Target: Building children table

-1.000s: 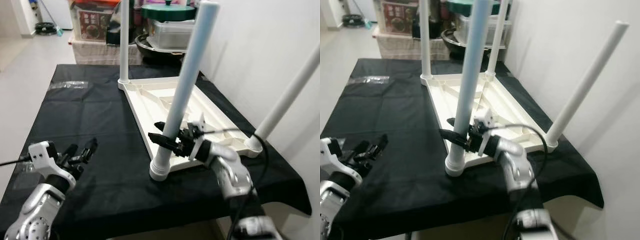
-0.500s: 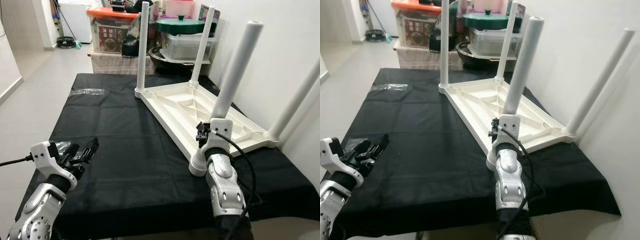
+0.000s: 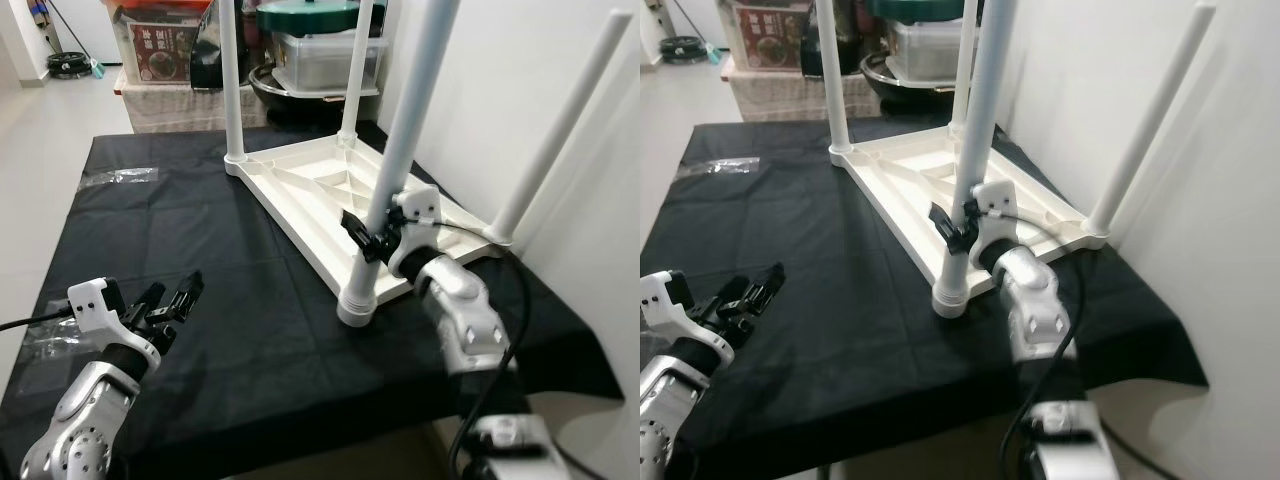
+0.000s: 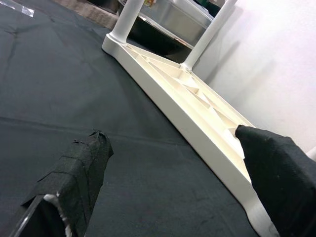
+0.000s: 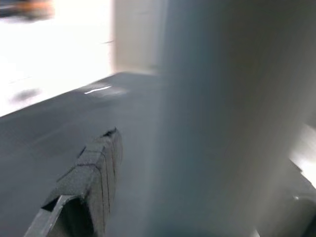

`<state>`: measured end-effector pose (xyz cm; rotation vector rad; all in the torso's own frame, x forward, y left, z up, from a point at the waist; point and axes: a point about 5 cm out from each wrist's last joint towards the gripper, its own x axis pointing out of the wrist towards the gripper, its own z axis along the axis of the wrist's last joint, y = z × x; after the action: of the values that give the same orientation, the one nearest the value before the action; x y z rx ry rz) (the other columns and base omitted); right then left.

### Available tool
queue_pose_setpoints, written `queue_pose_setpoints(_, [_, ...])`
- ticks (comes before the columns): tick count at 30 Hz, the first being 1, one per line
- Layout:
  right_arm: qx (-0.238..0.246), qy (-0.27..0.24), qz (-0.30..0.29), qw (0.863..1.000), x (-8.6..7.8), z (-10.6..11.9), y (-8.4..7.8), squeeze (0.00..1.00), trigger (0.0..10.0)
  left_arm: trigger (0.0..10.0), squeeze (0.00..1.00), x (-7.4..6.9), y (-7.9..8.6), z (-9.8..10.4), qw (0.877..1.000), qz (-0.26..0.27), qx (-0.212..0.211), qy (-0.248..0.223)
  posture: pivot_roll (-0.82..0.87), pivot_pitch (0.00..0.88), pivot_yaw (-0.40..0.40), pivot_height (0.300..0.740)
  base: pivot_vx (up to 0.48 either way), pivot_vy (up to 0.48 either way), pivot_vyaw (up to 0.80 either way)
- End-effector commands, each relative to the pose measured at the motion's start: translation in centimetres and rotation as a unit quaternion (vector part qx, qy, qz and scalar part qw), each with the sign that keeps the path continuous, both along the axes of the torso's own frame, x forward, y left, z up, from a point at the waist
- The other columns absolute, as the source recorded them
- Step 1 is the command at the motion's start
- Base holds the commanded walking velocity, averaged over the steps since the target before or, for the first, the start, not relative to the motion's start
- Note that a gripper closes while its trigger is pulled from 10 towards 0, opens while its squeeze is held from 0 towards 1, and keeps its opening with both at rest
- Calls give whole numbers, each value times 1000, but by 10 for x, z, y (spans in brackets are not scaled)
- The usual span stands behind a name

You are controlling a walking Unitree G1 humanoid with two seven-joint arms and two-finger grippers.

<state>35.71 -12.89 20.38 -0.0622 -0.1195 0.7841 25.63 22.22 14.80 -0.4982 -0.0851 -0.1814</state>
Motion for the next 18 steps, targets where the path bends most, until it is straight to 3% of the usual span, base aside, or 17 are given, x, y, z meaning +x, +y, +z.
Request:
queue_pose_setpoints(1, [-3, 12, 67, 998, -4, -7, 9, 0, 10000, 10000, 0, 0, 1, -1, 1000, -2, 1, 3, 11, 0, -102, 740, 0, 0, 0])
queue_pose_setpoints(4, [-16, 15, 111, 994, -7, -11, 14, 0, 10000, 10000, 0, 0, 2, 0, 1000, -1, 2, 2, 24, 0, -107, 740, 0, 0, 0])
queue_pose_setpoints(5, [-25, 16, 154, 988, -11, -14, 22, 0, 8784, 10000, 0, -1, 2, 1, 1000, 0, 3, 1, 32, 0, -110, 740, 0, 0, 0])
queue_pose_setpoints(6, [-21, 22, 184, 982, -14, -17, 33, 0, 4353, 10000, 0, -2, 3, 1, 1000, 2, 4, 1, 35, 0, -112, 740, 0, 0, 0])
queue_pose_setpoints(7, [-21, 22, 184, 982, -14, -17, 33, 0, 4353, 10000, 0, -2, 3, 1, 1000, 2, 4, 1, 35, 0, -112, 740, 0, 0, 0])
queue_pose_setpoints(9, [12, 26, 237, 971, -22, -17, 52, 0, 0, 10000, 0, -4, 3, 0, 1000, 5, 6, 3, 41, 0, -108, 740, 0, 0, 0])
queue_pose_setpoints(12, [28, 27, 254, 967, -23, -16, 55, 0, 0, 10000, 0, -4, 3, 0, 1000, 6, 6, 4, 41, 0, -108, 740, 0, 0, 0])
queue_pose_setpoints(14, [51, 27, 285, 957, -35, -18, 55, 0, 0, 10000, 0, -4, 3, 1, 1000, 5, 7, 3, 37, 0, -105, 740, 0, 0, 0])
queue_pose_setpoints(18, [41, 20, 254, 966, -40, -27, 50, 0, 0, 10000, 0, -5, 5, 1, 1000, 5, 8, 3, 27, 0, -101, 740, 0, 0, 0])
